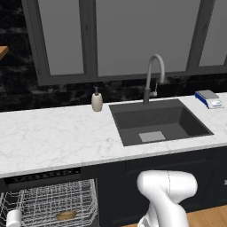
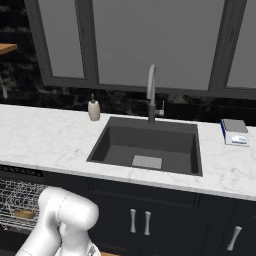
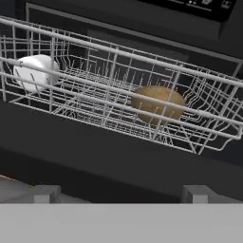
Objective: Pick up the cup and bowl from the counter, place them in the dishwasher, and close the dishwasher door.
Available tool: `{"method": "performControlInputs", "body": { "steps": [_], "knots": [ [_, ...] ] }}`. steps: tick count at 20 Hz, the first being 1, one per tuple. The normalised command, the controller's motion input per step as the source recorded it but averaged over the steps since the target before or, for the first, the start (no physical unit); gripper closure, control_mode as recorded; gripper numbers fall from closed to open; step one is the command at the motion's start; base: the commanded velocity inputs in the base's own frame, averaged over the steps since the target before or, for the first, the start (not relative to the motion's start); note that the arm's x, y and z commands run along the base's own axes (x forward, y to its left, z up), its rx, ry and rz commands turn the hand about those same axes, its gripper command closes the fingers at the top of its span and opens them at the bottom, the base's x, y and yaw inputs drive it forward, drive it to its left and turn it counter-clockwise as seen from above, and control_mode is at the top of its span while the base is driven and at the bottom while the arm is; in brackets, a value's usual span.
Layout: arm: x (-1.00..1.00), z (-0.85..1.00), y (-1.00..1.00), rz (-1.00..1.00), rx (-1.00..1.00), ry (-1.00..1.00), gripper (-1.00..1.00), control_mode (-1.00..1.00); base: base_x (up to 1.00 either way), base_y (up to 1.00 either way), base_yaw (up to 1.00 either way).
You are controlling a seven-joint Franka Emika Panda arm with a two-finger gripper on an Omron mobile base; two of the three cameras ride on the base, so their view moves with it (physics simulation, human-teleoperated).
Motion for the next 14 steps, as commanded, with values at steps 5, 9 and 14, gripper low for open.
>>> {"method": "performControlInputs", "body": {
  "steps": [5,9,14],
  "knots": [
    [1.0,0.0,-0.24,-0.18,0.08,0.02,-1.0,-1.0,0.0,0.0,0.0],
    [1.0,0.0,-0.09,-0.03,0.0,0.04,-1.0,-1.0,0.0,0.0,0.0],
    [1.0,-0.01,-0.22,-0.07,0.0,0.05,-1.0,-1.0,0.0,0.0,0.0]
  ]
}}
